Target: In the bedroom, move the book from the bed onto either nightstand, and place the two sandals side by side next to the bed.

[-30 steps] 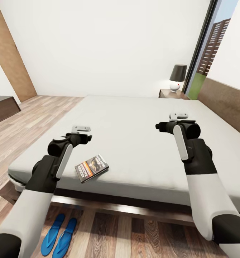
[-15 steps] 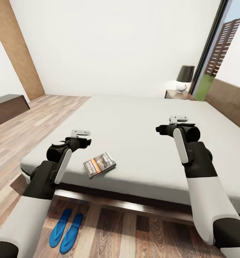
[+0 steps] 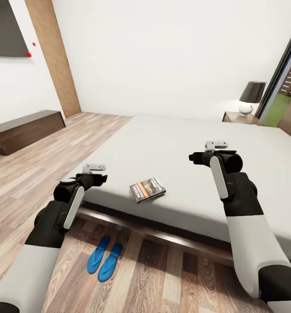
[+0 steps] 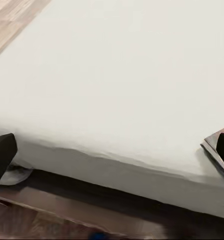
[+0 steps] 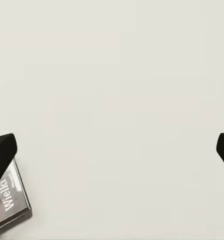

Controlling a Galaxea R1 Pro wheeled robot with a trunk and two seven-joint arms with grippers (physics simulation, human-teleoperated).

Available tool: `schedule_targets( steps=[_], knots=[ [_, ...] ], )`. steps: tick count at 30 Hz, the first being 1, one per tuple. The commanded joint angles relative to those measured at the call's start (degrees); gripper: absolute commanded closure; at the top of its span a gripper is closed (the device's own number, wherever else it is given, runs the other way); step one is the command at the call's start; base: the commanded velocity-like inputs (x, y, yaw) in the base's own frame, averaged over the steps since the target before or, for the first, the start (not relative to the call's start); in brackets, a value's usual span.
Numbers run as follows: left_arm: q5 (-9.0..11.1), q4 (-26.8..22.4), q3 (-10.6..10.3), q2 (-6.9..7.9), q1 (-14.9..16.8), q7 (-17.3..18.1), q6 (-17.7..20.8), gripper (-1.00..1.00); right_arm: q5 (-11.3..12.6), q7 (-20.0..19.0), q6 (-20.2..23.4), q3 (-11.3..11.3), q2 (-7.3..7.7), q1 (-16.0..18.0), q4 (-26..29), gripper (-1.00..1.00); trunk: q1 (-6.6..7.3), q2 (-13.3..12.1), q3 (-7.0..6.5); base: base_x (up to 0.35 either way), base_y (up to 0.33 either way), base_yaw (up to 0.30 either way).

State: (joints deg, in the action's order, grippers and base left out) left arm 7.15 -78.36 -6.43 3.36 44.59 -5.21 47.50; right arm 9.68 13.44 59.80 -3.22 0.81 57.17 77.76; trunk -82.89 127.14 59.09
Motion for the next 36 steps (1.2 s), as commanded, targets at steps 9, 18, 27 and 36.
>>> schedule_targets(
  steps=[9, 18, 27, 36],
  knots=[
    [0.8, 10.9, 3.4, 2.80, -5.0, 0.1, -6.3, -1.00, -2.1, 0.7, 0.2, -0.2, -0.01, -1.6, 0.4, -1.00, 0.02, 0.0, -0.25, -0.012, 0.006, 0.269],
    [0.7, 34.9, 3.6, 4.24, -5.4, 0.3, -24.0, -1.00, -2.8, 0.7, 0.0, -0.3, -0.02, -2.4, 0.3, -1.00, 0.02, 0.0, -0.57, -0.001, 0.000, 0.269],
    [0.4, 53.7, 3.2, 3.68, -6.1, -0.6, -34.8, -1.00, -2.9, 0.8, -0.2, -1.4, -0.02, -2.5, -0.8, -1.00, 0.02, 0.0, -0.89, 0.000, 0.000, 0.269],
    [0.7, 76.1, 3.2, 2.57, -11.8, 0.0, -61.5, -1.00, -2.8, 0.7, -0.2, -1.5, -0.02, -2.7, -3.1, -1.00, 0.02, 0.0, -1.21, 0.000, 0.000, 0.269]
  ],
)
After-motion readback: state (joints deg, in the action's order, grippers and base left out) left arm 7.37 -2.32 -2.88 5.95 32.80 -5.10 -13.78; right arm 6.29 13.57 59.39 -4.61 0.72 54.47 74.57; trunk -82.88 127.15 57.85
